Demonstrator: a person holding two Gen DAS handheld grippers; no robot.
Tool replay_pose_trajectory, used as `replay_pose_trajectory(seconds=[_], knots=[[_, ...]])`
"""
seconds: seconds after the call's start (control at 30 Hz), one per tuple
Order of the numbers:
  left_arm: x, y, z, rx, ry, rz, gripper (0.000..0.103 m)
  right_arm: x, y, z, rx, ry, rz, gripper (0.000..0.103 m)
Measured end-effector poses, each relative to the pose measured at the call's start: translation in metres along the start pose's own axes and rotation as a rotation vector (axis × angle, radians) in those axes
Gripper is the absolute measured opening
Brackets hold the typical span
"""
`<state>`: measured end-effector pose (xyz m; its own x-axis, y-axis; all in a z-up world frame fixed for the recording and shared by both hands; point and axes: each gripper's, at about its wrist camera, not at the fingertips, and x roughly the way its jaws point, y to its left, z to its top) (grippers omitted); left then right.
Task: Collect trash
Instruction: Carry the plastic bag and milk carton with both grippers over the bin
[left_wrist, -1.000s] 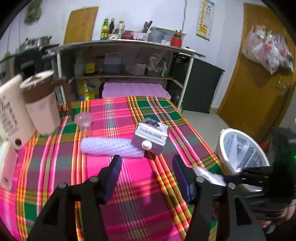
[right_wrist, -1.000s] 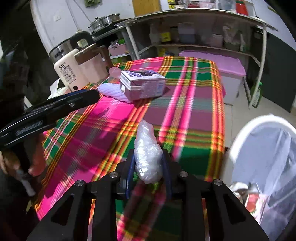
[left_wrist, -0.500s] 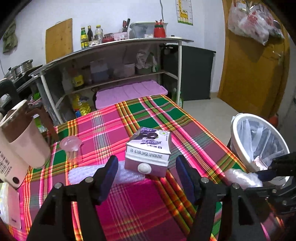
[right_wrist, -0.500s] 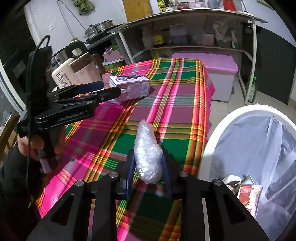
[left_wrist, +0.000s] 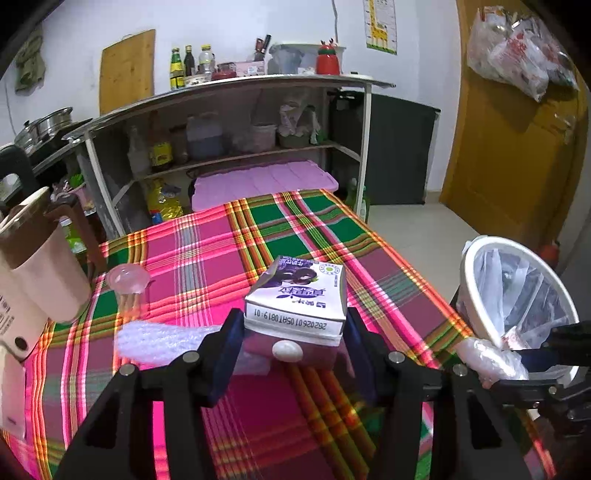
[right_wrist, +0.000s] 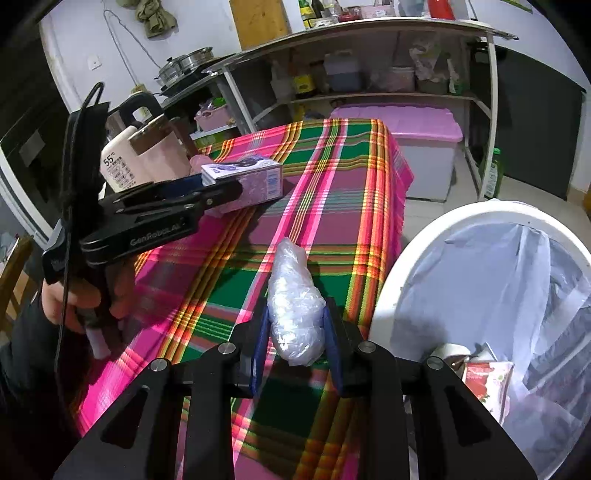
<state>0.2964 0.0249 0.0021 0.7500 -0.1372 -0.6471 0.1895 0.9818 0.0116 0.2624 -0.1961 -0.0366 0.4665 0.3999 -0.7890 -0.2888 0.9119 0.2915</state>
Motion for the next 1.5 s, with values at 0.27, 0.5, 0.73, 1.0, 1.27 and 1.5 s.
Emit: replay_pose_trajectory(seconds=[0.27,0.5,0.73,1.0,1.27,1.5], knots=[[-0.039,-0.013,-0.006,-0.083,-0.026,-0.01,0.056,-0.026,0.004,-0.006,-0.002,-0.051,-0.036,0.029],[-0.072,-0.032,-0.018,-0.126,-0.035,-0.041,0.056,-0.053,0.002,-0.016,0.02,-0.082,-0.068,0.029],[-0.1,-0.055,-0.03,-0.13,-0.048,-0.081,0.056,-0.083,0.004,-0.027,0.032,-0.119,-0.098,0.029],[-0.122,-0.075,-0.038,-0.117,-0.06,-0.111,0.056,-0.105,0.005,-0.039,0.033,-0.144,-0.123,0.029],[-0.119,-0.096,-0.036,-0.09,-0.05,-0.146,0.056,-0.117,-0.007,-0.049,0.053,-0.155,-0.15,0.029],[-0.103,-0.118,-0.03,-0.062,-0.026,-0.18,0.056,-0.121,-0.031,-0.054,0.094,-0.155,-0.179,0.029]])
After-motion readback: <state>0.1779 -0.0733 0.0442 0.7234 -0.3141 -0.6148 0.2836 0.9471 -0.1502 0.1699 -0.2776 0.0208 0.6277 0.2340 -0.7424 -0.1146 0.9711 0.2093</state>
